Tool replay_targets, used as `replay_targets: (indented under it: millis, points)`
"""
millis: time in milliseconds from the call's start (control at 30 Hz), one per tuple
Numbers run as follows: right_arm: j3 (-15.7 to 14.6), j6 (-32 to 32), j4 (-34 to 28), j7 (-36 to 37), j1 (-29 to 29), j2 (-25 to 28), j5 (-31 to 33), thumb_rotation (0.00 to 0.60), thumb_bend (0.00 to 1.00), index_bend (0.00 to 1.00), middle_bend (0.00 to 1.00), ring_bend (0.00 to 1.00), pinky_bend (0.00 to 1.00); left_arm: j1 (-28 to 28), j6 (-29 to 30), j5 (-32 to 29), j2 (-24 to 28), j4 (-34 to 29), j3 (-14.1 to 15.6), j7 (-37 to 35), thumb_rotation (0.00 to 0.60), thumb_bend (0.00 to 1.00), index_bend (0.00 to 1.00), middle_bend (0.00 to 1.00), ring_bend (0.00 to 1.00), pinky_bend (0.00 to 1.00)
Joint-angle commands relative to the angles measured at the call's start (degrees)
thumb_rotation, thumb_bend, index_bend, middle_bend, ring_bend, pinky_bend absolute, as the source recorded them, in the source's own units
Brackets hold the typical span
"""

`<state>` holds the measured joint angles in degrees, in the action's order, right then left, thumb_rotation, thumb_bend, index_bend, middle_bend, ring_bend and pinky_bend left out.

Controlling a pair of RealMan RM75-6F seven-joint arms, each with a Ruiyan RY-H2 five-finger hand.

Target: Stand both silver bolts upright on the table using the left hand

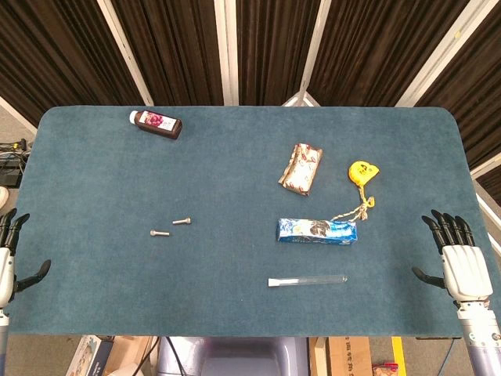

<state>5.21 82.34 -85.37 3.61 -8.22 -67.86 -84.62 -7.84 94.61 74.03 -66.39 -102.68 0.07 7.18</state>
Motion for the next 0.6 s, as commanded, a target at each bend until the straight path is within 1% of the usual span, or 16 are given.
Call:
replay_targets:
  millis: [33,300,433,600]
  points:
    - [0.0,-0.2,-0.14,-0.12,-0.01,0.03,0.18,0.6,0.11,0.15,0.09,0.05,0.0,-0.09,-1.2,0.1,-0.14,0.07,-0.16,0.24,0.6,0.37,0.12,0.0,0.0,0.0]
    - [-0.09,-0.42,-0.88,-0.42,0.12,0.22,0.47,0.6,0.11,0.15,0.09,0.05,0.0,-0.45,-3.29,2.52,-1.4,1.03,-0.08,0.39,0.6,0.37,0.12,0.0,0.0,0.0]
    - [-0.18,-1.1,-1.33,-0.55,0.16,0.37,1.15,0.6,0.11,0.15,0.09,0.05,0.0,-0.6,-4.57,2.66,-1.82,1.65,-0.01,0.6,0.6,0.37,0.14,0.0,0.0,0.0]
    - [-0.24,-1.94,-1.31,-0.28,0.06,0.65,1.7,0.6,0.11,0.15,0.09,0.05,0.0,-0.71,-4.57,3.49,-2.69,2.16,-0.55,1.16,0.6,0.37,0.15,0.0,0.0,0.0]
